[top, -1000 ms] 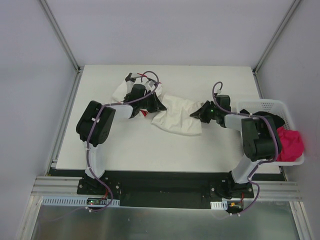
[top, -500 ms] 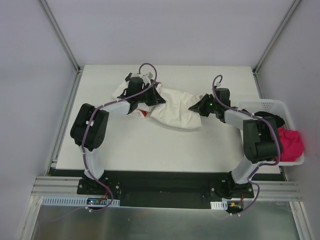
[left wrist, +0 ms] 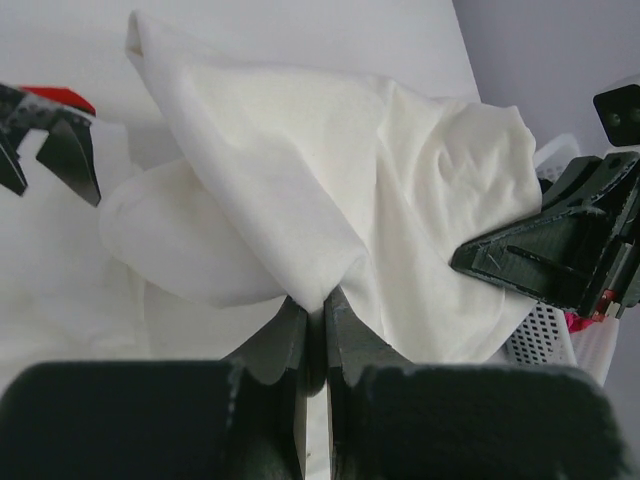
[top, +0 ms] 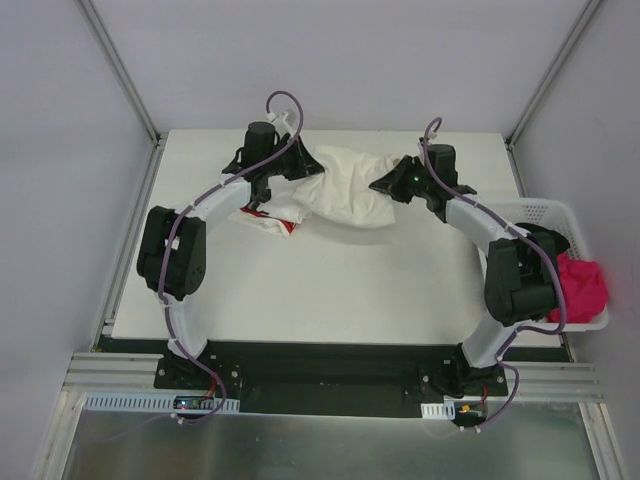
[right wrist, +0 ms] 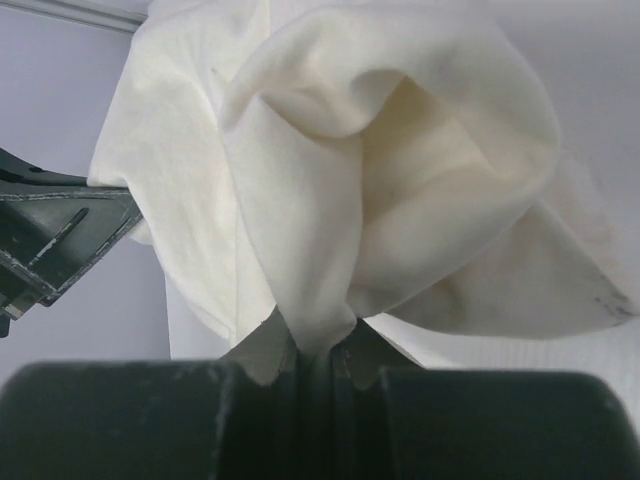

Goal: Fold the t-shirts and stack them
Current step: Put the neatly folded tshirt into the corner of the board with both arms

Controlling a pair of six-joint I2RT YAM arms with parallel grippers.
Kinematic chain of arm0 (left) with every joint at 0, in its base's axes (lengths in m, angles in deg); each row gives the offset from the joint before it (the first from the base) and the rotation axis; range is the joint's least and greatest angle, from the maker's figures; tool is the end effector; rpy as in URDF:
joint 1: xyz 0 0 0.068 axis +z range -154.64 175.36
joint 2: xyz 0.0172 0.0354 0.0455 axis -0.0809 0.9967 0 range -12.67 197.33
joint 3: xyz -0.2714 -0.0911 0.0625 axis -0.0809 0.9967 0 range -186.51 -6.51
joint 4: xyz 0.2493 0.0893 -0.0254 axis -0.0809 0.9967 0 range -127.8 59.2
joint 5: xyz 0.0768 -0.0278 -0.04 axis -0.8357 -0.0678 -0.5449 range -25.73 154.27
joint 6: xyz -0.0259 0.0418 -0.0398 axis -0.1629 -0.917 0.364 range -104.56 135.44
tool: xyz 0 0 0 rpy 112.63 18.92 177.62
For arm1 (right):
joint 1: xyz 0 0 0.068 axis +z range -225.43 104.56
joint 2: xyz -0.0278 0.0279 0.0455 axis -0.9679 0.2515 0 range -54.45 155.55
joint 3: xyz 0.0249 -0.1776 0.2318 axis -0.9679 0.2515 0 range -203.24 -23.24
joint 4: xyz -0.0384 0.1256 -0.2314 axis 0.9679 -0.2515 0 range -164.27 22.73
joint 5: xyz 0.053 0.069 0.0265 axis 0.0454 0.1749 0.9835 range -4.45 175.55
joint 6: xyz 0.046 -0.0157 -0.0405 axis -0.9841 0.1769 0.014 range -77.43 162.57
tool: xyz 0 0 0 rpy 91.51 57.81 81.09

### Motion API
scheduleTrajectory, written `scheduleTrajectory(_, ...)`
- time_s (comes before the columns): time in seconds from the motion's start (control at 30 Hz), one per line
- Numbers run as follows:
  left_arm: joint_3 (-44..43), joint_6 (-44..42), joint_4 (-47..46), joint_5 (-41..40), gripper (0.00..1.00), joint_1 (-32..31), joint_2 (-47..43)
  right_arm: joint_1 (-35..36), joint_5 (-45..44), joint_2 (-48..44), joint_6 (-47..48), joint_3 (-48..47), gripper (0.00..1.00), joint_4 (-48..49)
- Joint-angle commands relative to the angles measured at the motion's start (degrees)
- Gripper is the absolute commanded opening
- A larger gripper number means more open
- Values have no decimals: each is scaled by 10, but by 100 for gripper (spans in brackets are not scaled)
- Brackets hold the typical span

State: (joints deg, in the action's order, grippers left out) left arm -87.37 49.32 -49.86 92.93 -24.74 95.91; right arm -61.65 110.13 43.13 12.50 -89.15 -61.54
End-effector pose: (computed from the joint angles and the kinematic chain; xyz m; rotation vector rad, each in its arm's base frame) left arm 0.4354 -0.1842 0.2889 0.1391 1.9553 -1.1003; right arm 0.3916 0.1168 0.2641 0.0137 2.1017 0.9073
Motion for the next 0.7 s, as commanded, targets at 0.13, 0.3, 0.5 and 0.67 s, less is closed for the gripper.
scheduleTrajectory(0.13, -66, -36, 21, -12, 0, 49, -56, 44, -10, 51, 9, -148, 1, -49)
scheduleTrajectory(0.3, -52, -32, 19, -22, 0, 90, -74, 74, -11, 102, -2, -230, 1, -70)
scheduleTrajectory(0.5, -35, -31, 11, -29, 0, 143, -85, 100, -13, 168, -7, -328, 1, -101)
scheduleTrajectory(0.67, -20, -34, 5, -35, 0, 167, -89, 120, -12, 219, -11, -384, 1, -115)
